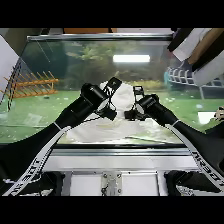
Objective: Fold the clothes and pants, and hang the long-sleeved shirts on hangers.
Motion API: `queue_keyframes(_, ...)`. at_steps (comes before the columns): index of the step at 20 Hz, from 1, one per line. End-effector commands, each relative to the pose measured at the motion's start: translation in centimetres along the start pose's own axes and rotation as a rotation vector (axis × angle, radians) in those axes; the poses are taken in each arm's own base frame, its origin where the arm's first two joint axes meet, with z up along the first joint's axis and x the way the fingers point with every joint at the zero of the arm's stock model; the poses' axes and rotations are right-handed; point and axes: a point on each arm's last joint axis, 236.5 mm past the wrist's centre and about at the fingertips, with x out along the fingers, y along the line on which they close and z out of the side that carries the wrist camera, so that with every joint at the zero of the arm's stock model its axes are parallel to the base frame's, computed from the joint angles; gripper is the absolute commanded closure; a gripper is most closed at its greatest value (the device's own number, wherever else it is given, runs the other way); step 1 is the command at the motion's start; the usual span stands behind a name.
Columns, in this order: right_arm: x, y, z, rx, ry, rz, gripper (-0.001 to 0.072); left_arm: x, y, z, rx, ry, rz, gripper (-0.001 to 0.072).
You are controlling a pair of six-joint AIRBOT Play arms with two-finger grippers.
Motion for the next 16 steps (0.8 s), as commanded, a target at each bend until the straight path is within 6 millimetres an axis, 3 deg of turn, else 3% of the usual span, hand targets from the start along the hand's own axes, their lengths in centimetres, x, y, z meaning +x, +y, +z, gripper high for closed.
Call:
queue_keyframes(1,-1.5,-1.5,1.3,-0.161,-0.038,-0.054,0.0694,-2.3,1.7,0.5,0.004,-0.049,0.033,0.0693)
queue_keyframes(3,-7.4,-4.3,4.7,-0.281,-0.125,-0.131,0.0695,-7.2,3.9,3.2,-0.027,-0.176,0.045,0.0694)
queue_keyframes(5,-17.5,-6.4,7.7,-0.307,-0.239,-0.14,0.0696,-16.2,5.0,7.4,-0.082,-0.425,0.0,0.0694)
queue_keyframes(7,-27.5,-7.2,9.3,-0.263,-0.401,-0.105,0.0696,-26.9,5.1,10.3,-0.102,-0.703,-0.054,0.0694)
queue_keyframes(9,-37.1,-7.4,9.9,-0.215,-0.615,-0.037,0.0697,-35.8,4.2,11.0,-0.057,-0.949,-0.101,0.0694)
queue_keyframes(10,-40.7,-7.5,9.9,-0.19,-0.711,-0.004,0.0697,-38.8,3.6,10.9,-0.036,-1.047,-0.124,0.0694)
queue_keyframes(12,-45.4,-7.7,9.4,-0.141,-0.861,0.059,0.0697,-42.3,3.0,10.1,-0.011,-1.191,-0.157,0.0694)
queue_keyframes(13,-46.2,-7.6,9.1,-0.122,-0.889,0.085,0.0697,-42.9,2.9,9.7,-0.003,-1.232,-0.165,0.0694)
queue_keyframes(14,-46.1,-7.6,8.9,-0.109,-0.893,0.1,0.0697,-42.8,2.9,9.2,-0.011,-1.242,-0.175,0.0694)
queue_keyframes(16,-43.7,-7.6,8.3,-0.085,-0.826,0.097,0.0697,-40.6,4.1,8.4,-0.067,-1.175,-0.17,0.0694)
